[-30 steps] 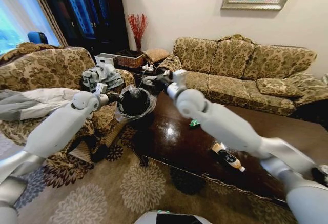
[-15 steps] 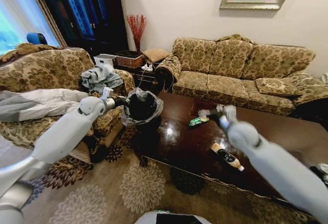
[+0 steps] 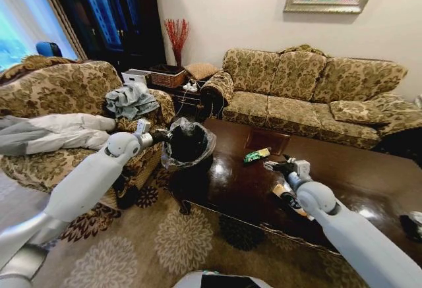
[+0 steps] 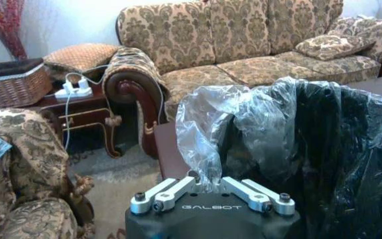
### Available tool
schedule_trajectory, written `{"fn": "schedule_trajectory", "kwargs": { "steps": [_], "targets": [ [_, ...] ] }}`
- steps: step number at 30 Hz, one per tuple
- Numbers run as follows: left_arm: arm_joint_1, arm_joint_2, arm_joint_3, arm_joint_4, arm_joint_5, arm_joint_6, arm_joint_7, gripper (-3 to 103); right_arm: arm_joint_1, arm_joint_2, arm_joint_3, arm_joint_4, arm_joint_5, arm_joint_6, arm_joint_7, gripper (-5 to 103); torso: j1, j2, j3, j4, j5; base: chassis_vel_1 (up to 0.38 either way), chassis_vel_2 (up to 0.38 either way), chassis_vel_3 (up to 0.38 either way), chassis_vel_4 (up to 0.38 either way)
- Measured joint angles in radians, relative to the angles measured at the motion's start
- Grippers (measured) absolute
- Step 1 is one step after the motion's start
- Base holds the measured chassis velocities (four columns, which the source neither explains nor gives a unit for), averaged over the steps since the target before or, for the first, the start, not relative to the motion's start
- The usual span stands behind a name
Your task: Move to the front of the table and place the trash on the table into the trash bin.
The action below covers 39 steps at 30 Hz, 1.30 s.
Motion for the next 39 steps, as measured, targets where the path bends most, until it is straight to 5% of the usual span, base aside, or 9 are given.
{"fn": "schedule_trajectory", "kwargs": {
  "steps": [18, 24, 39],
  "targets": [
    [0.049, 0.017, -0.024, -0.062, -0.028, 0.000, -0.058, 2, -0.009, 0.033, -0.011, 0.047, 0.038, 0.016, 0.057, 100, 0.000, 0.000, 0.000, -0.0013, -0.0001, -0.022, -0.029, -0.028, -0.026],
    [0.070, 0.051, -0.042, -0.076, -0.042, -0.020, -0.068, 2, -0.021, 0.043, -0.011, 0.035, 0.030, 0.051, 0.054, 100, 0.000, 0.000, 0.000, 0.0000, 0.0000, 0.000, 0.000, 0.000, 0.000],
    [0.117, 0.090, -0.079, -0.136, -0.076, -0.020, -0.073, 2, -0.045, 0.041, -0.016, 0.104, 0.056, -0.025, 0.073, 100, 0.001, 0.000, 0.000, -0.0003, -0.0002, -0.101, 0.104, 0.106, -0.119]
  ]
}}
